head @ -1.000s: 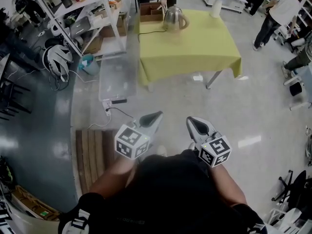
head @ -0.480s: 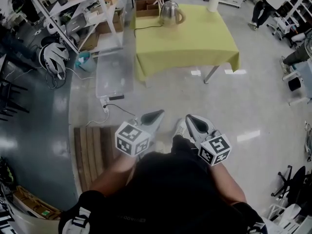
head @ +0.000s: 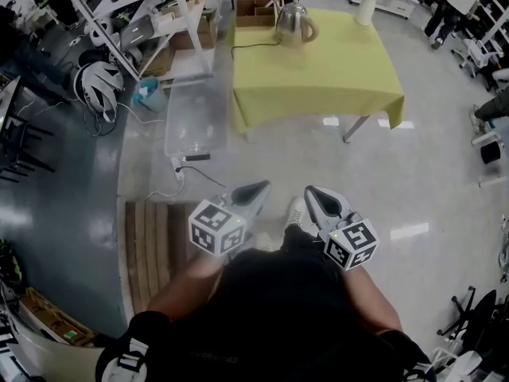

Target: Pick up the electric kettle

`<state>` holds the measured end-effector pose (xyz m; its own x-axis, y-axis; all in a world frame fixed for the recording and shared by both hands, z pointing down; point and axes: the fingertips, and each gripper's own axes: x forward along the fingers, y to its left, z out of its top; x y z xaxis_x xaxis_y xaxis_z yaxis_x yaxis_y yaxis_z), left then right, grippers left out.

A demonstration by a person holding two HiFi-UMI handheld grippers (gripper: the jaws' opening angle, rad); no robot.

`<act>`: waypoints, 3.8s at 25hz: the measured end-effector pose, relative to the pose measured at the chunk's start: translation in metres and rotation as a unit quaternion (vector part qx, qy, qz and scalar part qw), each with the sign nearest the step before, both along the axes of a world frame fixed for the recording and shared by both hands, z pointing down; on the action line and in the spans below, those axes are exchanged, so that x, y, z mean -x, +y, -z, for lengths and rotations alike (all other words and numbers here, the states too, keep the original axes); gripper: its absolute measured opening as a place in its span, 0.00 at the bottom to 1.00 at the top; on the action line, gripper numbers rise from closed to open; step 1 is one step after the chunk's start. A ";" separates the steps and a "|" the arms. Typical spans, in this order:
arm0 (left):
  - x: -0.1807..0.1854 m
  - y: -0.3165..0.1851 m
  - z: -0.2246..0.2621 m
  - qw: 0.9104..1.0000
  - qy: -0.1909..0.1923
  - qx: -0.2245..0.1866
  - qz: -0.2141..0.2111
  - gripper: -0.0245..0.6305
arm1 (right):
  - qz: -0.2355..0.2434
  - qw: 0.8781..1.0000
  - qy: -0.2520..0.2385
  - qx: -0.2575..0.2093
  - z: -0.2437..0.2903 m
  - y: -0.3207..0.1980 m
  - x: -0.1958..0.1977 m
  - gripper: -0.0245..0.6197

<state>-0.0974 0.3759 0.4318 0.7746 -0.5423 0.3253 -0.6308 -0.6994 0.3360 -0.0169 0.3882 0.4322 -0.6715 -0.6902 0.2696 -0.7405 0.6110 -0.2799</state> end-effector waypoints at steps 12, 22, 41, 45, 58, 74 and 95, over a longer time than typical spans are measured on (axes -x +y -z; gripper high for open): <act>-0.019 -0.062 0.003 0.999 -0.031 -0.012 0.010 0.04 | 0.012 1.000 -0.019 0.000 0.001 -0.073 -0.019 0.05; -0.062 -0.132 0.004 0.999 -0.044 -0.026 0.000 0.04 | 0.013 0.999 -0.028 -0.013 0.007 -0.147 -0.055 0.05; -0.110 -0.219 0.021 0.996 -0.059 -0.039 0.052 0.04 | 0.045 0.997 -0.055 -0.008 0.010 -0.235 -0.103 0.05; -0.111 -0.221 0.014 0.995 -0.069 -0.032 0.058 0.04 | 0.054 0.997 -0.060 0.000 0.004 -0.240 -0.103 0.05; -0.107 -0.234 0.009 0.995 -0.071 -0.017 0.073 0.04 | 0.061 0.996 -0.058 0.015 -0.001 -0.255 -0.105 0.05; -0.090 -0.282 0.004 0.996 -0.055 -0.022 0.065 0.04 | 0.051 0.998 -0.037 0.017 -0.008 -0.298 -0.090 0.05; -0.033 -0.392 -0.012 0.996 -0.061 -0.018 0.057 0.04 | 0.040 0.998 0.002 0.056 -0.036 -0.393 -0.038 0.05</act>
